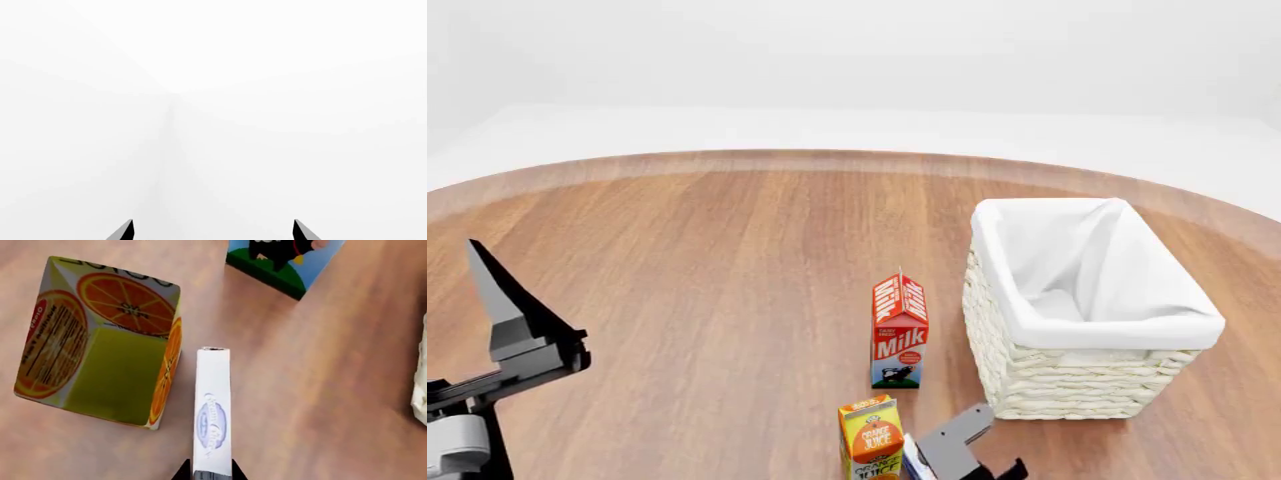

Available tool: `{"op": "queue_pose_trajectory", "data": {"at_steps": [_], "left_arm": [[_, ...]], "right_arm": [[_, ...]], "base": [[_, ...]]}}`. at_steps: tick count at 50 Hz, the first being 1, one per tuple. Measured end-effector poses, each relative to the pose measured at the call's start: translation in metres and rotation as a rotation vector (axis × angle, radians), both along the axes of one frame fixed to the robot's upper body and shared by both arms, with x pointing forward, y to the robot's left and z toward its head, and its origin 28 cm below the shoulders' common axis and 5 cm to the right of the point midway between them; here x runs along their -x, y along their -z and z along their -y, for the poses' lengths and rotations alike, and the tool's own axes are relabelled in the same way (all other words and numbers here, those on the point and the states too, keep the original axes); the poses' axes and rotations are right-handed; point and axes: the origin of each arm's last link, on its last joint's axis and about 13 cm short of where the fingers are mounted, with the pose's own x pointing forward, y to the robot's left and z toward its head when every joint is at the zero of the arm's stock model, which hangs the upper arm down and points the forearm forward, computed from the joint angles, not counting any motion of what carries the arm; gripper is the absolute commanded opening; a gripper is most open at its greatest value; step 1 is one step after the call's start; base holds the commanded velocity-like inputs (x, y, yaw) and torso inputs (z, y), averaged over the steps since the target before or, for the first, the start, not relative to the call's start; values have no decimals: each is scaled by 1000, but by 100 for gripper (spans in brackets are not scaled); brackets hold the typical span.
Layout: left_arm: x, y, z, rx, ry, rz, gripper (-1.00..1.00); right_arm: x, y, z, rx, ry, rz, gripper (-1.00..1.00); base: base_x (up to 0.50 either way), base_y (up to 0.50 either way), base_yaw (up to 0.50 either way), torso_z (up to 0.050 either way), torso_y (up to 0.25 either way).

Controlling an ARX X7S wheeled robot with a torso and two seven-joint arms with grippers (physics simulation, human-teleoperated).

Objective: Pick up the cream cheese box and the butter, and put them in the basket.

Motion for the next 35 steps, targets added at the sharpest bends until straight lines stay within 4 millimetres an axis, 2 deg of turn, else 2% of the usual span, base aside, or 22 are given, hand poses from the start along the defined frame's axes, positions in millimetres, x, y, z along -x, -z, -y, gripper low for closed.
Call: {"op": "queue_pose_trajectory", "data": {"at_steps": [20,24,35], "left_arm": [[0,1,0,0,4,-8,100],[0,1,0,0,4,-9,100],[0,0,1,-3,8,-10,100]], "right_arm": [[4,-3,1,15,-22,38,-100],[8,-13,2,7,-18,73,-100],[28,-56,8,-25,10,210,-100]], "base": [[0,0,0,0,0],[0,0,0,0,0],[0,0,0,0,1]]}}
